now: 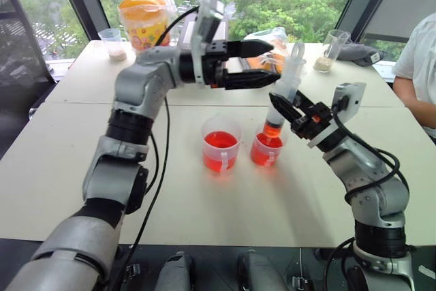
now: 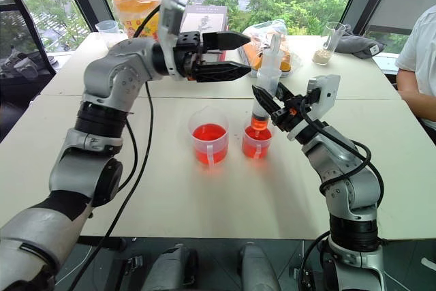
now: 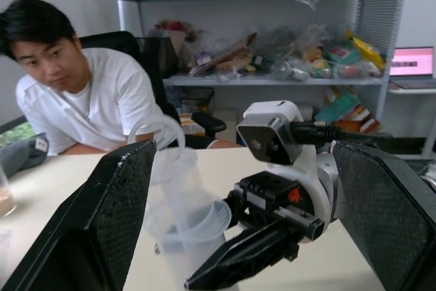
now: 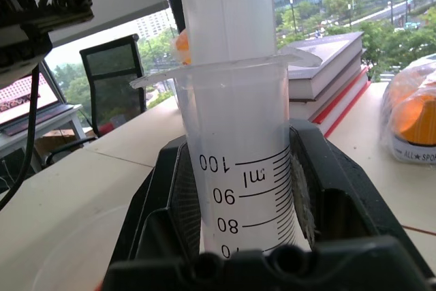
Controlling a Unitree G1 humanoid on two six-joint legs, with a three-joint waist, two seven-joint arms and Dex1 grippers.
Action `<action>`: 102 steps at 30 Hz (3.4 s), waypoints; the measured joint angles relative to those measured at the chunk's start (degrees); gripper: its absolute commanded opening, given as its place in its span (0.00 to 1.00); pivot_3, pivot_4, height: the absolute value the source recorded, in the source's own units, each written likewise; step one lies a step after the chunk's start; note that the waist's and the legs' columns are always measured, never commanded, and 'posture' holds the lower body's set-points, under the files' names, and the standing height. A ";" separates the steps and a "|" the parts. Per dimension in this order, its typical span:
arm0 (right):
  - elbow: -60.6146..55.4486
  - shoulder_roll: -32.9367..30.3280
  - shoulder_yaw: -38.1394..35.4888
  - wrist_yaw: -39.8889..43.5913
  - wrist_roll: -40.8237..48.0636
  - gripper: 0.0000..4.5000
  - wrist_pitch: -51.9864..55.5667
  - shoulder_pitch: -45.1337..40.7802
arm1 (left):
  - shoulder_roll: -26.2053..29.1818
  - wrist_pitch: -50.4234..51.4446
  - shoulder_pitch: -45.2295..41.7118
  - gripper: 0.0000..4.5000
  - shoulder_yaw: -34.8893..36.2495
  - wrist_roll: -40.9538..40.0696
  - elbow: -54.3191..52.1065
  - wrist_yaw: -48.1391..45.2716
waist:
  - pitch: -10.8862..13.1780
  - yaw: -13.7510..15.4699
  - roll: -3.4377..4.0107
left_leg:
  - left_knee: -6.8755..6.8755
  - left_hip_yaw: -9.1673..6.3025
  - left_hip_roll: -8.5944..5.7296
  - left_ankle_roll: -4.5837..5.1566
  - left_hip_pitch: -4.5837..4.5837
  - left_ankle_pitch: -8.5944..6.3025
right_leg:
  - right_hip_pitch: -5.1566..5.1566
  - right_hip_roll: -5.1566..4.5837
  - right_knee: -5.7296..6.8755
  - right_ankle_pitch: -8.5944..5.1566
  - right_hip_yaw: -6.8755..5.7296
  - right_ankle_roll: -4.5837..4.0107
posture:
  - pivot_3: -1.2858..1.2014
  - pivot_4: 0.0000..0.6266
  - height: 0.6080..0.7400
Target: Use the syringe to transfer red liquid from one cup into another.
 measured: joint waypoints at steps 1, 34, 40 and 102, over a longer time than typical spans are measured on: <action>-0.01 0.00 0.03 -0.11 -0.04 0.32 -0.01 0.01 | -0.56 -0.42 -0.22 0.94 -0.42 0.44 1.09 -0.50 | 0.00 0.01 0.00 | 0.00 -0.01 0.00 0.00 0.00 0.00 | 0.00 0.00 0.01 0.00 0.00 0.00 | 0.52 0.24 1.00; -4.52 -3.18 0.75 -1.77 0.33 0.32 4.04 0.03 | -7.57 -8.65 -5.64 0.01 1.29 8.54 14.71 -4.21 | 0.00 0.22 -0.01 | 0.01 -0.03 -0.01 0.01 -0.04 0.00 | -0.01 -0.01 -0.02 0.00 -0.01 0.00 | 0.52 0.24 1.00; -4.52 -5.60 0.59 -1.79 1.77 0.32 6.85 -1.78 | -7.34 -9.03 -4.14 0.01 1.29 8.81 14.08 -4.20 | 0.00 0.26 -0.01 | 0.01 -0.04 0.00 0.01 -0.04 0.00 | 0.00 -0.01 -0.02 0.00 -0.01 0.00 | 0.52 0.24 1.00; 38.26 -32.74 12.60 0.96 3.86 0.32 50.00 -30.61 | 13.18 17.58 27.24 0.99 10.05 -7.73 -28.32 10.85 | -0.02 0.18 -0.02 | 0.01 0.12 0.00 0.03 -0.03 -0.02 | -0.04 -0.13 -0.04 0.00 0.07 -0.02 | 0.52 0.24 1.00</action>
